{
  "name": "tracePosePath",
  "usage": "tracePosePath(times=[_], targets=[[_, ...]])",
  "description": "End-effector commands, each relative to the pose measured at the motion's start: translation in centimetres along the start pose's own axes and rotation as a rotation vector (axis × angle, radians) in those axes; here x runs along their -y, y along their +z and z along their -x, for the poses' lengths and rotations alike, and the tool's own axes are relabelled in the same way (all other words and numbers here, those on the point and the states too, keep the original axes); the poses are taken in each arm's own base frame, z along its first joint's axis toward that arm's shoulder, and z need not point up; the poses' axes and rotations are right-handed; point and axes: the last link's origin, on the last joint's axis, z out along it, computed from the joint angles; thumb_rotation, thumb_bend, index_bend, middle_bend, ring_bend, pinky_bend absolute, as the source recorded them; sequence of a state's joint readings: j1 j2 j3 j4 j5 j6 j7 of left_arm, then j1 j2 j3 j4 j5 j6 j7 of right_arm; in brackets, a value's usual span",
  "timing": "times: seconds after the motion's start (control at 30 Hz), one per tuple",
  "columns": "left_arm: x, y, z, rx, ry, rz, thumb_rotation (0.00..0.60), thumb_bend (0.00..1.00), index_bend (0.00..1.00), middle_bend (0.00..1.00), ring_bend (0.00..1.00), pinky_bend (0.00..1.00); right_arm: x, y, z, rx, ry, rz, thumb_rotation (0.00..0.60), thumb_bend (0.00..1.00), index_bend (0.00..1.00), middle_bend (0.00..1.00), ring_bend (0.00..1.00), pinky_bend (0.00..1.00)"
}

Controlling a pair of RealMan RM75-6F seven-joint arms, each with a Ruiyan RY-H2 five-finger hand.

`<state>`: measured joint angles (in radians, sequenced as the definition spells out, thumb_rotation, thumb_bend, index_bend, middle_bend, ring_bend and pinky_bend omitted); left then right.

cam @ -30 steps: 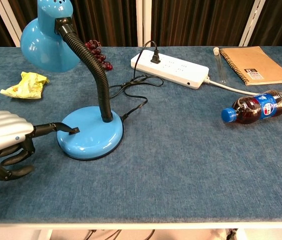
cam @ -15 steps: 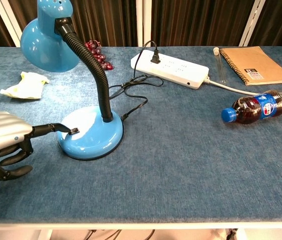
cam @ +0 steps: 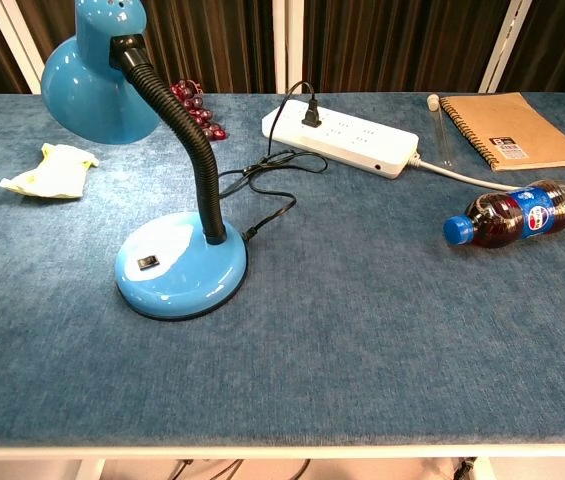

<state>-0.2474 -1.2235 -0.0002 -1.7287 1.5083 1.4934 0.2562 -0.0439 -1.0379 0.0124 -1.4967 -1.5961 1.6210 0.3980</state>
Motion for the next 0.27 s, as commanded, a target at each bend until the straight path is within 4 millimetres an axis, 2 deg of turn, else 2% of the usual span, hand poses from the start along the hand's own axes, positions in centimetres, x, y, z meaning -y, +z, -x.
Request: tracePosePath(times=[0.03,0.07,0.1,0.13,0.17,0.27], targets=[[5.1,-3.2,-2.3,-0.040,0.033,-0.138,0.600,0.01,0.07,0.31,0.26,0.45,0.3,-0.1,-0.1,-0.005,-0.007,-0.003,0.600,0.20,0.00,0.00,0.00,0.00],[5.7,-3.5,-2.4,-0.030,0.043,-0.156,0.600,0.01,0.07,0.21,0.15,0.34,0.4,-0.1,-0.1,-0.006,-0.011,-0.005,0.600,0.20,0.00,0.00,0.00,0.00],[6.4,-3.8,-2.8,-0.032,0.055,-0.172,0.600,0.00,0.07,0.08,0.05,0.17,0.5,-0.2,-0.1,-0.008,-0.017,-0.007,0.600,0.20,0.00,0.00,0.00,0.00],[6.8,-4.1,-3.0,-0.040,0.060,-0.180,0.600,0.00,0.07,0.02,0.00,0.05,0.6,-0.3,-0.1,-0.009,-0.021,-0.008,0.600,0.19,0.00,0.00,0.00,0.00],[7.2,-4.3,-3.2,-0.051,0.065,-0.190,0.600,0.00,0.07,0.00,0.00,0.01,0.6,-0.4,-0.1,-0.009,-0.025,-0.008,0.600,0.19,0.00,0.00,0.00,0.00],[8.2,-5.2,-3.4,-0.053,0.056,-0.224,0.600,0.00,0.07,0.00,0.00,0.00,0.7,-0.5,0.0,-0.007,-0.036,-0.003,0.600,0.19,0.00,0.00,0.00,0.00]])
